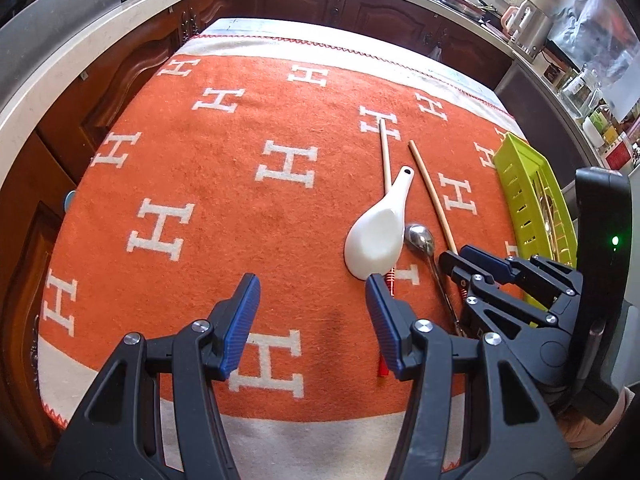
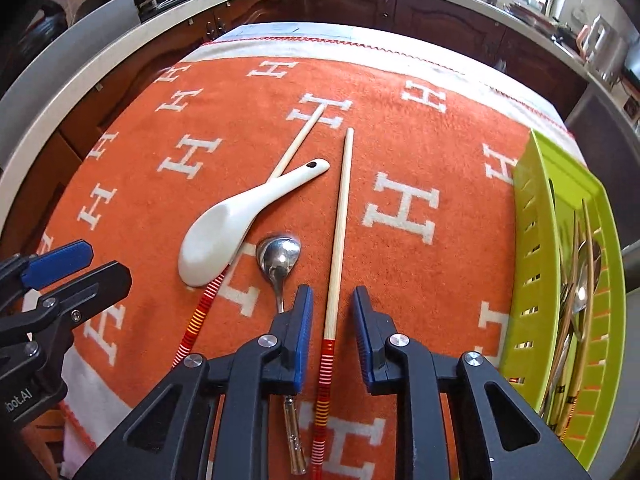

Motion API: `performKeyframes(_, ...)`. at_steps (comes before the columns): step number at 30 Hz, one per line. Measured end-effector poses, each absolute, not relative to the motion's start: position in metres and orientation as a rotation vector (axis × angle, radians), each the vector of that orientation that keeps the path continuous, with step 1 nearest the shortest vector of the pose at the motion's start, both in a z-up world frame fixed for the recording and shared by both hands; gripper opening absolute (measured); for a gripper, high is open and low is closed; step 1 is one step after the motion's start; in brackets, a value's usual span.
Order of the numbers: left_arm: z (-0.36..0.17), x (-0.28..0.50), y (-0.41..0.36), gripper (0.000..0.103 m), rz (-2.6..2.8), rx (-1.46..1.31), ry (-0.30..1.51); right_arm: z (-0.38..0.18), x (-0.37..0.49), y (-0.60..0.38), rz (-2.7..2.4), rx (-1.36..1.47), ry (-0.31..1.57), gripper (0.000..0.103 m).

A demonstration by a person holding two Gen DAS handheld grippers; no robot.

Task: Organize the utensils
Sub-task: 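Close the right tool on a red-tipped chopstick and lift it, then close the left tool on the small metal spoon while the right tool holds the chopstick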

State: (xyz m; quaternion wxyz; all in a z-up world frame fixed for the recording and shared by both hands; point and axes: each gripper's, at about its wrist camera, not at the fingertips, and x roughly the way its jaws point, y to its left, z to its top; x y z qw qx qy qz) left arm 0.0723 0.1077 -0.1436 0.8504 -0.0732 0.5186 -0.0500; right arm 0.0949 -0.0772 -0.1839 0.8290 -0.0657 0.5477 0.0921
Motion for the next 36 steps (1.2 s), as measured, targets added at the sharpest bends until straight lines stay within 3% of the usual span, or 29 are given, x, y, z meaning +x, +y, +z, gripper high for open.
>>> performKeyframes(4,-0.143,0.072,0.103,0.052,-0.117,-0.146,1.086,-0.184,0.095,-0.081,0.187,-0.116,1.165,0.015)
performKeyframes(6,-0.142,0.071,0.100,0.052,-0.126,-0.140,1.086,-0.183,0.095,-0.085,0.173,-0.103,1.170,0.005)
performKeyframes(17,-0.135,0.063,0.082,0.052,-0.161,-0.089,1.072,-0.179,0.088,-0.113,0.188,0.091,1.209,0.005)
performKeyframes(36,-0.123,0.052,0.047,0.052,-0.334,-0.147,1.040,-0.127,0.043,-0.174,0.184,0.271,1.080,0.005)
